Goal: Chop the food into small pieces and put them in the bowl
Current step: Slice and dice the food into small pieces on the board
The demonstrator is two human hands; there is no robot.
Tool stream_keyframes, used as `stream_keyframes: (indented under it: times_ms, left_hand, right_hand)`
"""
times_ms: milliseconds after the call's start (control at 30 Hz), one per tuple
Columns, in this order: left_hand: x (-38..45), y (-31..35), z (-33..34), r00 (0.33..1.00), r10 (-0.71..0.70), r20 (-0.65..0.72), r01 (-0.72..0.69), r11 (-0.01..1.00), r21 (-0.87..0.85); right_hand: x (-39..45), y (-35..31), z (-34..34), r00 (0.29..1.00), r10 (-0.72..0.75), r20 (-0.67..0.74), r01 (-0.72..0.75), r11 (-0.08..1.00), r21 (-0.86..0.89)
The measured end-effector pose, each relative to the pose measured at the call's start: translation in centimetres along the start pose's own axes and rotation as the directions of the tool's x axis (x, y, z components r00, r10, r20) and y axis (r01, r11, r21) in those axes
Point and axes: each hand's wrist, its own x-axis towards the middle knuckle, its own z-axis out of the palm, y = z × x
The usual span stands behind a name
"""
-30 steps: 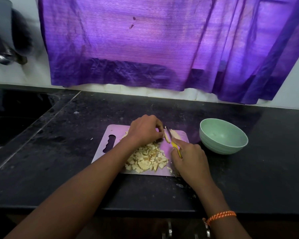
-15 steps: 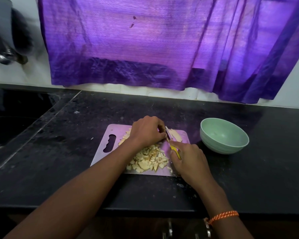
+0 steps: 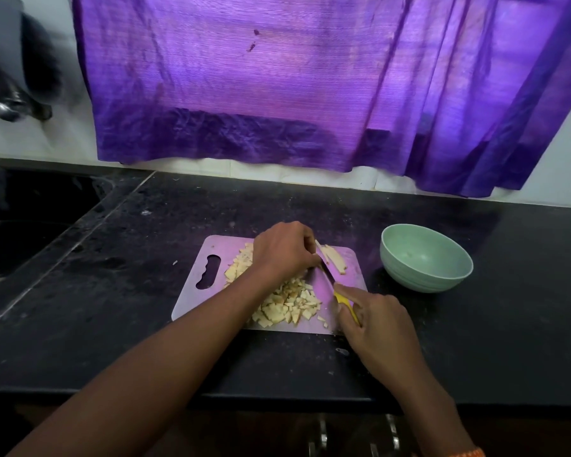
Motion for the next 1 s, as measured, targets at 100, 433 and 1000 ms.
stream_keyframes:
  times_ms: [100, 433, 1000]
  left_hand:
    - [0.0, 0.1, -0.1, 1.000, 0.003, -0.004, -0.003, 1.000, 0.012]
    - [-0.1, -0.5, -0.4, 0.999, 0.035, -0.005, -0.036, 0.999, -0.020]
    - [0.9, -0.3, -0.7, 0.937, 0.336, 0.096, -0.346, 0.931, 0.116]
  right_hand:
    - [-1.2, 0.6, -0.5, 1.000, 0.024, -0.009, -0.024, 0.999, 0.033]
    - [0.4, 1.4, -1.0, 0.986, 0.085, -0.146, -0.073, 0.994, 0.087]
    - [3.3, 3.1, 0.0, 0.991, 0.092, -0.096, -0.093, 0.996, 0.000]
